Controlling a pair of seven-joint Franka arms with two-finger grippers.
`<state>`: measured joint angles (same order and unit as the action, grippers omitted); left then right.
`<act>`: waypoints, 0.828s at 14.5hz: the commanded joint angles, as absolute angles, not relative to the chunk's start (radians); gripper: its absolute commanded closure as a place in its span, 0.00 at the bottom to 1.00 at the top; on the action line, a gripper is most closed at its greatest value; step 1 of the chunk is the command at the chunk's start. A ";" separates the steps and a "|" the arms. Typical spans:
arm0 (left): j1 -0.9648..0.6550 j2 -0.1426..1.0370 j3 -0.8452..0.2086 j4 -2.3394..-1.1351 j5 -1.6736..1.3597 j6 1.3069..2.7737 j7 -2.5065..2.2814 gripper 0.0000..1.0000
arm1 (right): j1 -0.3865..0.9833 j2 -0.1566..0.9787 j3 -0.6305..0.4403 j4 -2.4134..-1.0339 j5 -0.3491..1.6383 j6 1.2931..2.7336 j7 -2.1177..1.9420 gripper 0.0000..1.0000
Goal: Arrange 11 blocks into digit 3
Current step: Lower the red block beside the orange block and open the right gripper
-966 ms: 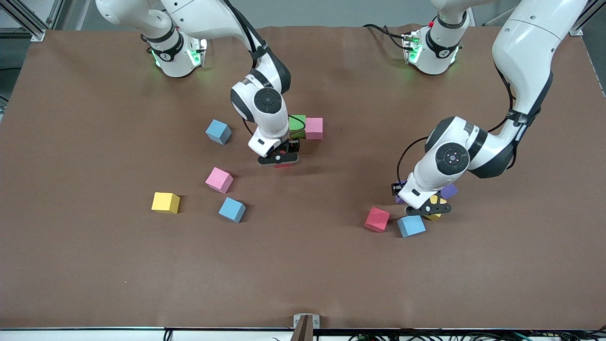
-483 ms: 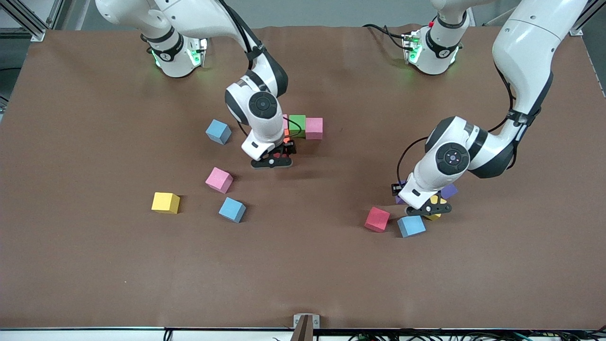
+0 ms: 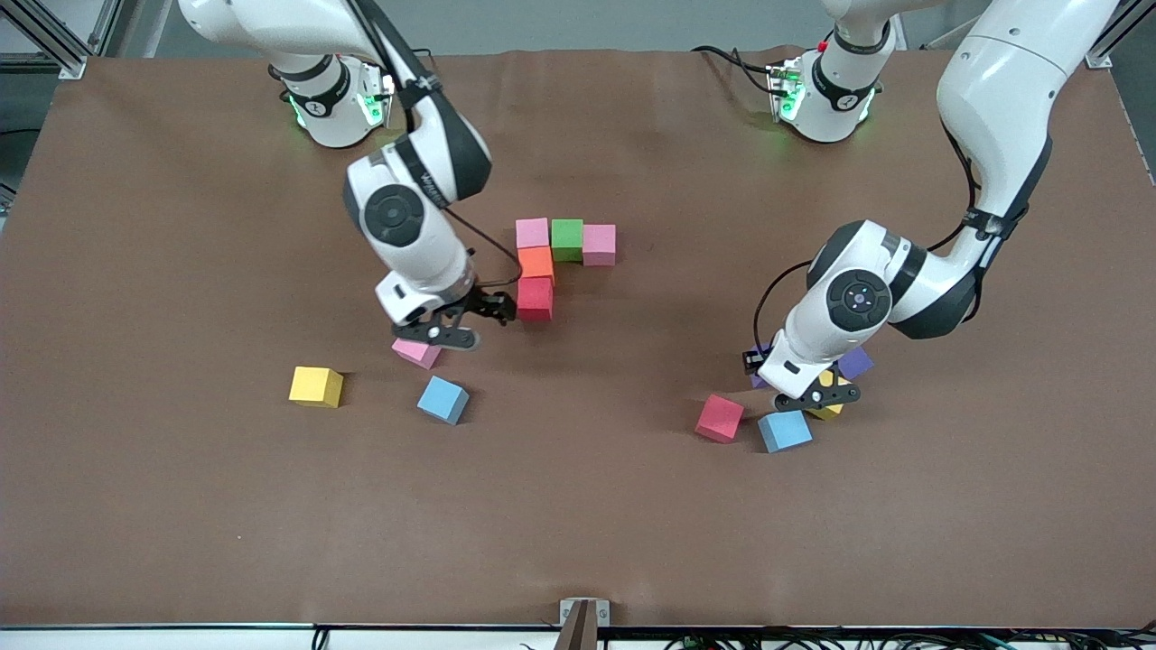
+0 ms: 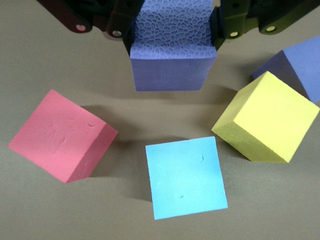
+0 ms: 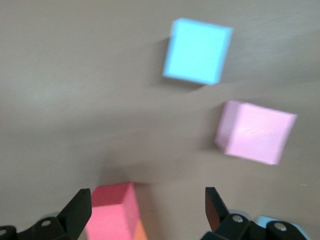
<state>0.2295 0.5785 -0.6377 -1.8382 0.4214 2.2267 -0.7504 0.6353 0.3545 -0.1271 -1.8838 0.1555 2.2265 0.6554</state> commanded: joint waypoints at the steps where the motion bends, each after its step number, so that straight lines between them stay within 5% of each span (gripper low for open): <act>1: 0.222 0.563 -0.661 -1.836 0.403 2.206 -0.799 0.60 | 0.577 0.325 -0.175 -1.899 0.158 2.160 0.657 0.00; 6: 0.189 0.565 -0.673 -1.838 0.405 2.203 -0.925 0.60 | 0.540 0.333 -0.209 -1.956 0.051 2.180 0.663 0.00; 12: 0.057 0.580 -0.673 -1.824 0.413 2.195 -1.370 0.59 | 0.561 0.354 -0.201 -2.091 0.055 2.440 0.670 0.00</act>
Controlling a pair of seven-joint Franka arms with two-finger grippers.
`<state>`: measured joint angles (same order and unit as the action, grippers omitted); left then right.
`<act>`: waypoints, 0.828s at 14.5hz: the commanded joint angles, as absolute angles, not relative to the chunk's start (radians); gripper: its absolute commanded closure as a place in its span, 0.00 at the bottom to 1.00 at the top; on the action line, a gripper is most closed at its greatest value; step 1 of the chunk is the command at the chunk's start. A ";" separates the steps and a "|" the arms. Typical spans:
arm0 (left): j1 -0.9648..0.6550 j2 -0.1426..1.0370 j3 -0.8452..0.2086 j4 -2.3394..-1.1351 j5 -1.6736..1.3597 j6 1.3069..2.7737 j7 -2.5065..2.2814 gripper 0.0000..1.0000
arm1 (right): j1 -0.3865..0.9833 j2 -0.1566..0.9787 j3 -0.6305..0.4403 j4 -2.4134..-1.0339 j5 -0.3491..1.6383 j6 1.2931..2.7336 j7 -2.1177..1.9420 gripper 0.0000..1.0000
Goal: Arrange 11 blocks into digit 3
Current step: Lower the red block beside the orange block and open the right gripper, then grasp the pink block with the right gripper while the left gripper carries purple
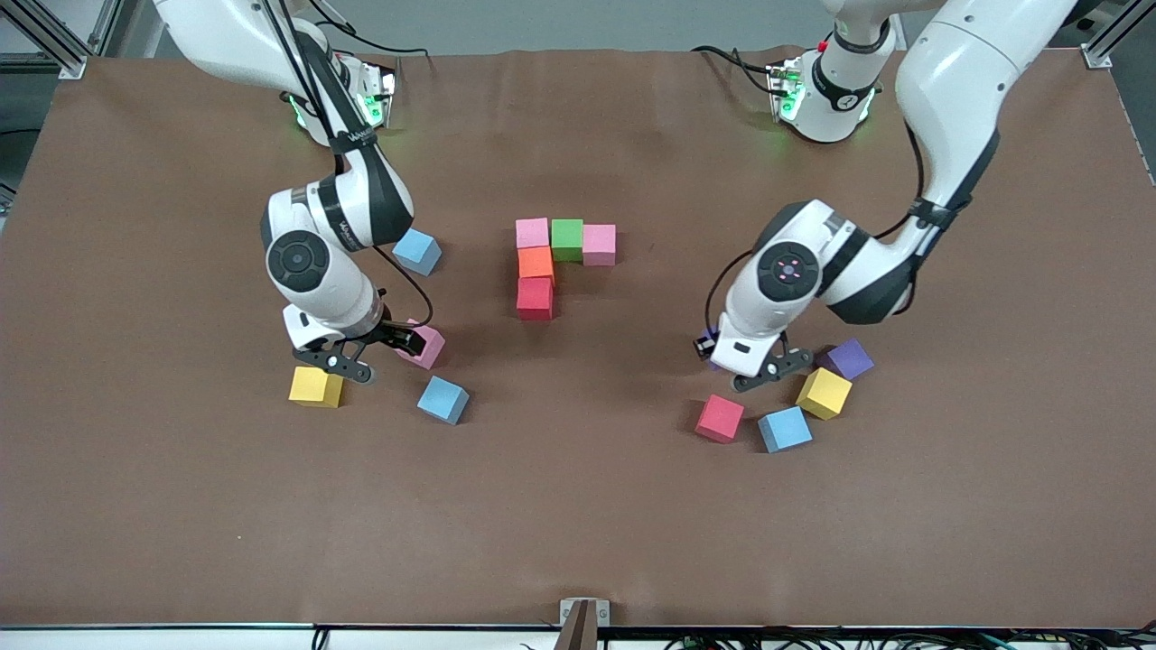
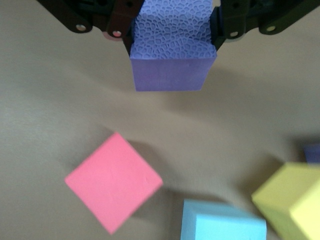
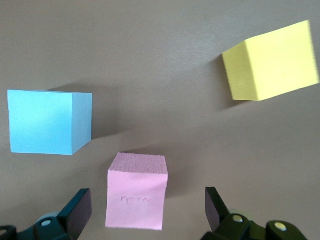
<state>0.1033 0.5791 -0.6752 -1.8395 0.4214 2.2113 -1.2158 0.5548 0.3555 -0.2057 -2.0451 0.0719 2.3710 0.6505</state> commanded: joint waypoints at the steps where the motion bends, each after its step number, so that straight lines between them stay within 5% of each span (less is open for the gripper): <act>1: 0.028 0.600 -0.672 -1.800 0.416 2.194 -1.479 0.59 | 0.564 0.374 -0.201 -2.092 0.057 2.471 0.670 0.00; 9: -0.168 0.728 -0.649 -1.648 0.411 2.195 -2.289 0.58 | 0.588 0.417 -0.198 -2.117 0.133 2.519 0.693 0.01; 12: -0.262 0.747 -0.597 -1.620 0.403 2.203 -2.553 0.58 | 0.604 0.417 -0.199 -2.121 0.135 2.517 0.710 0.24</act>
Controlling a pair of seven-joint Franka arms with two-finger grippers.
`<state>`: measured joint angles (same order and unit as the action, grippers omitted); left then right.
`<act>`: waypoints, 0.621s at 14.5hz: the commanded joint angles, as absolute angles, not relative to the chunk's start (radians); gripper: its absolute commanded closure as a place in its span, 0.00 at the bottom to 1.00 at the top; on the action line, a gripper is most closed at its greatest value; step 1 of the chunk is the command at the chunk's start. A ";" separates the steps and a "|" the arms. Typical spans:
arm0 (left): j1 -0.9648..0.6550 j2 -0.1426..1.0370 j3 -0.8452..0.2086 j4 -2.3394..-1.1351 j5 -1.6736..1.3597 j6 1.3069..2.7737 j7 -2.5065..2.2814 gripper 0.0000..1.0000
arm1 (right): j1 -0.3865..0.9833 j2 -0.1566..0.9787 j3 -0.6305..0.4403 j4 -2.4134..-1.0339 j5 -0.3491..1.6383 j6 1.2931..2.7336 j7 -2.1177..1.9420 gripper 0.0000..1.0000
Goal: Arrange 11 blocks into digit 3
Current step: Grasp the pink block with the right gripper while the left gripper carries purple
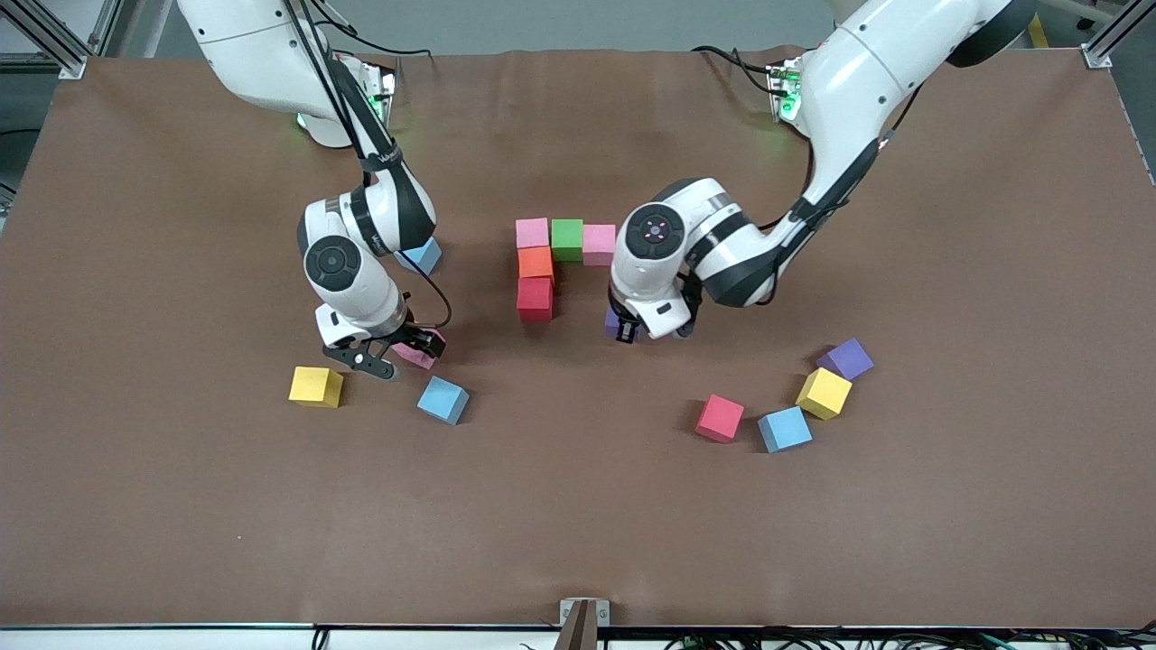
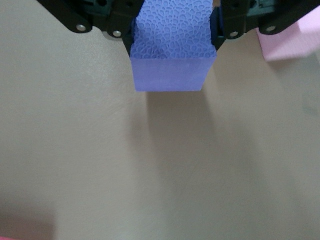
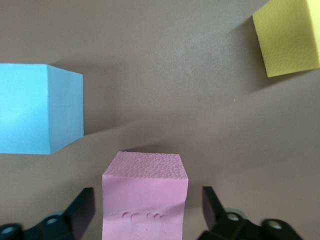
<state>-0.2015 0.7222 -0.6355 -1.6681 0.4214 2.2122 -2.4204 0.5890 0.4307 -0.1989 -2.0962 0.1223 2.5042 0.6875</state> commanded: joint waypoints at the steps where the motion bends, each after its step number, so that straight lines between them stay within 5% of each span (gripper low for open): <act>1: -0.287 0.758 -0.586 -1.614 0.402 2.212 -2.594 0.58 | 0.604 0.417 -0.198 -2.121 0.135 2.517 0.712 0.36; 2: -0.301 0.771 -0.581 -1.596 0.403 2.229 -2.620 0.58 | 0.604 0.419 -0.198 -2.120 0.135 2.517 0.715 0.57; 5: -0.330 0.793 -0.575 -1.589 0.407 2.301 -2.724 0.58 | 0.633 0.419 -0.198 -2.106 0.135 2.513 0.758 0.96; 9: -0.419 0.801 -0.506 -1.591 0.408 2.339 -2.760 0.58 | 0.660 0.417 -0.198 -2.040 0.129 2.485 0.596 0.99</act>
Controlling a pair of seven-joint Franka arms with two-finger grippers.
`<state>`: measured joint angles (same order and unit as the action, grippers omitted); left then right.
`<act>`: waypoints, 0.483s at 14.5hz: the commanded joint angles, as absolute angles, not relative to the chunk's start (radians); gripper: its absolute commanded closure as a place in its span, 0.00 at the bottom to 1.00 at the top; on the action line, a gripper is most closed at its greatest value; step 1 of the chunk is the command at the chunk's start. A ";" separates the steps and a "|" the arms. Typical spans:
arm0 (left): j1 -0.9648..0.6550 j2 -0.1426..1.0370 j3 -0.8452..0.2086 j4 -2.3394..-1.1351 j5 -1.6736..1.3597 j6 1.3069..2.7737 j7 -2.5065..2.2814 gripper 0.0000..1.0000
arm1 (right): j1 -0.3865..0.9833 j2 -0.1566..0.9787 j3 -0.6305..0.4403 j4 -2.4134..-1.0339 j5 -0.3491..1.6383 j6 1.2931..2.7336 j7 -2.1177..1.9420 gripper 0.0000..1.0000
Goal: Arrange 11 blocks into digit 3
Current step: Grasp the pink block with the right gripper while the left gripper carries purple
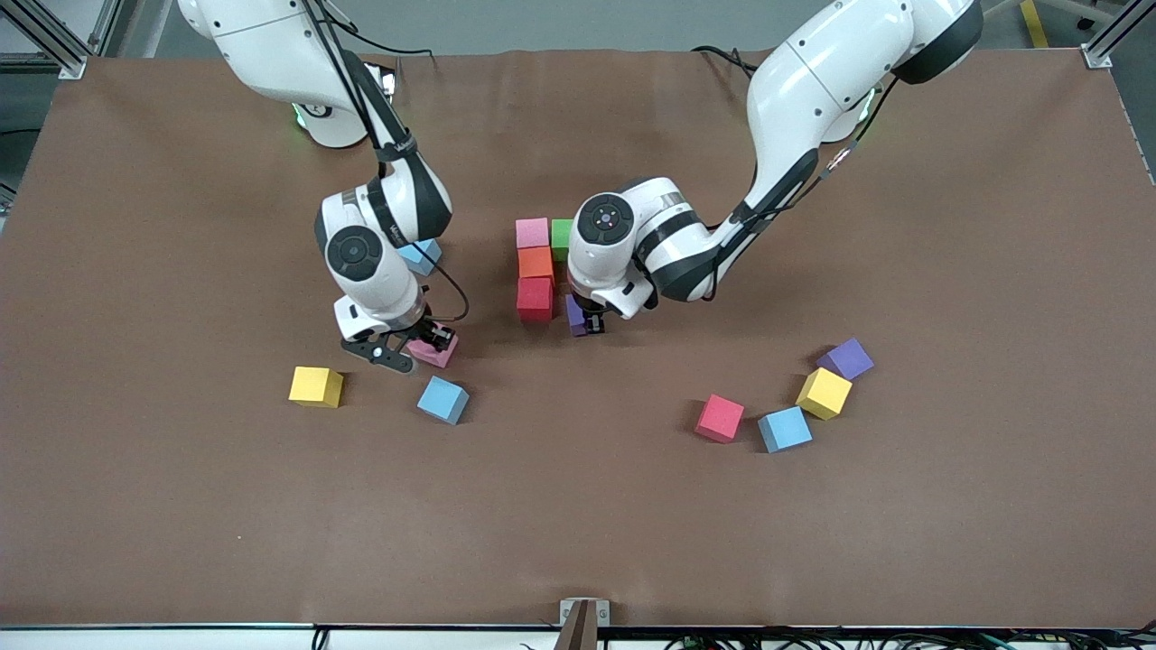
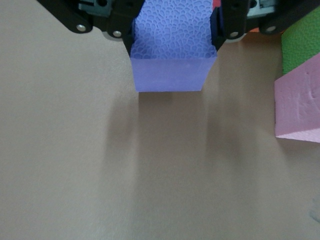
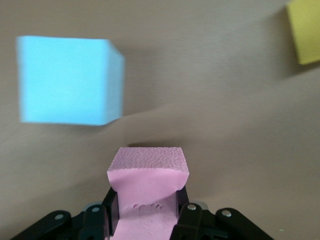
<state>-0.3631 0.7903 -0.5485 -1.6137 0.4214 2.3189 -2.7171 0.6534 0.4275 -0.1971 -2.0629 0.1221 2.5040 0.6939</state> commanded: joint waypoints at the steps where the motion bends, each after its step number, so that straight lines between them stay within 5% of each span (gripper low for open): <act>1: -0.432 0.802 -0.499 -1.591 0.408 2.347 -2.760 0.58 | 0.660 0.417 -0.198 -2.022 0.130 2.467 0.518 1.00; 7: -0.457 0.808 -0.499 -1.591 0.417 2.352 -2.750 0.58 | 0.693 0.445 -0.196 -1.956 0.135 2.439 0.485 1.00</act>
<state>-0.4425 0.7977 -0.5088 -1.6109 0.4213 2.3496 -2.7172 0.6761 0.4282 -0.1954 -1.9789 0.1231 2.4477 0.4915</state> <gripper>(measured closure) 0.449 0.529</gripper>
